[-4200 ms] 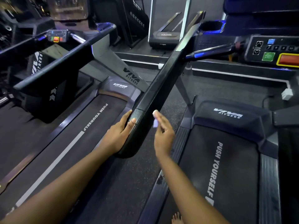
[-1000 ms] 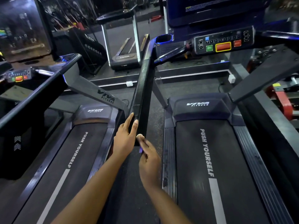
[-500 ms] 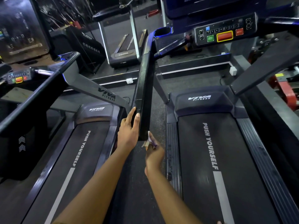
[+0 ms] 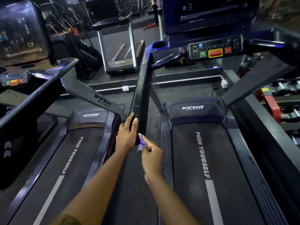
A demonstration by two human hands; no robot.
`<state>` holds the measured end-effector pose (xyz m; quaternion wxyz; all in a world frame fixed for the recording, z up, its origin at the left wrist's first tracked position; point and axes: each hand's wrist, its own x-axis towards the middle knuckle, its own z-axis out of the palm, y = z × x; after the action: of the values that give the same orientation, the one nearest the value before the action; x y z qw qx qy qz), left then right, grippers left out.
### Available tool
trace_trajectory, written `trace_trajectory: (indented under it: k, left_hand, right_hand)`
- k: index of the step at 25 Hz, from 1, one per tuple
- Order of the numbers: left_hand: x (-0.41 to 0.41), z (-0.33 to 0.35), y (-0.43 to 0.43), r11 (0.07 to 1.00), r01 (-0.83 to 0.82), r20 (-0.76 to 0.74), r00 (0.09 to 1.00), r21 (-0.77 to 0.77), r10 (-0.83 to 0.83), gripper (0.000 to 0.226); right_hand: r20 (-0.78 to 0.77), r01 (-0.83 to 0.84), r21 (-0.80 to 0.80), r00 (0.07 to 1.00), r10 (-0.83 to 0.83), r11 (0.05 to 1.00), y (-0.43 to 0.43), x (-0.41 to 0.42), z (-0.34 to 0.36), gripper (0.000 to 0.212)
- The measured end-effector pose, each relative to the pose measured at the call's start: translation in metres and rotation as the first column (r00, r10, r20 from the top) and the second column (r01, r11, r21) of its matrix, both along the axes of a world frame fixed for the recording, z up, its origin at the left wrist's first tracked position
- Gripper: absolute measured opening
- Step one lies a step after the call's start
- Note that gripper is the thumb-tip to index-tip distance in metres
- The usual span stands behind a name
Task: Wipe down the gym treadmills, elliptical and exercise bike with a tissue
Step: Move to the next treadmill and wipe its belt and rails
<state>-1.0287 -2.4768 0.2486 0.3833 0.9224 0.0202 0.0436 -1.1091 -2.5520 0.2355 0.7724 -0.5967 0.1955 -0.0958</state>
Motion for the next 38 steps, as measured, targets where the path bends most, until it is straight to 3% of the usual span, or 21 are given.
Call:
trace_trajectory:
  k: [3,7,11,14,18,22,29,33,38]
  left_hand:
    - [-0.001,0.000,0.000,1.000,-0.006,0.007,1.000,0.003,0.006,0.068]
    - [-0.001,-0.001,0.000,1.000,-0.006,0.001,1.000,-0.004,0.006,0.072]
    - [0.001,-0.001,-0.002,0.999,-0.034,0.004,0.999,0.003,0.034,0.054]
    - [-0.002,0.000,-0.001,1.000,-0.022,-0.028,0.999,0.011,0.022,0.060]
    - [-0.003,0.009,0.000,0.999,0.045,-0.097,0.994,-0.011,-0.046,0.059]
    - [-0.028,0.018,0.004,0.994,0.108,-0.036,0.994,-0.003,-0.108,0.053]
    - [-0.074,0.030,0.007,0.958,0.208,0.101,0.968,0.197,-0.231,0.053]
    - [-0.094,0.012,-0.024,0.912,0.338,0.117,0.921,0.234,-0.372,0.050]
    - [-0.081,-0.024,-0.077,0.814,0.523,-0.016,0.843,0.253,-0.538,0.050]
  right_hand:
    - [-0.071,0.043,-0.029,0.996,-0.045,0.999,-0.014,0.018,-0.008,0.040]
    - [-0.197,-0.074,-0.277,0.980,0.018,0.958,0.002,0.020,-0.011,0.029]
    - [-0.027,-0.043,-0.342,0.999,0.036,0.939,0.004,0.009,0.002,0.036]
    - [0.031,-0.075,-0.355,0.995,0.092,0.932,-0.003,0.007,0.016,0.040]
    - [0.003,-0.137,-0.263,0.990,0.143,0.955,-0.018,0.005,0.031,0.045]
    - [-0.016,-0.174,-0.354,0.984,0.180,0.919,-0.037,-0.010,0.041,0.041]
    - [-0.060,-0.268,-0.533,0.958,0.280,0.803,-0.069,-0.029,0.033,0.037]
    - [-0.096,-0.229,-0.606,0.972,0.216,0.762,-0.097,-0.035,0.020,0.039]
    - [-0.106,-0.120,-0.662,0.992,0.066,0.740,-0.163,-0.042,0.003,0.029]
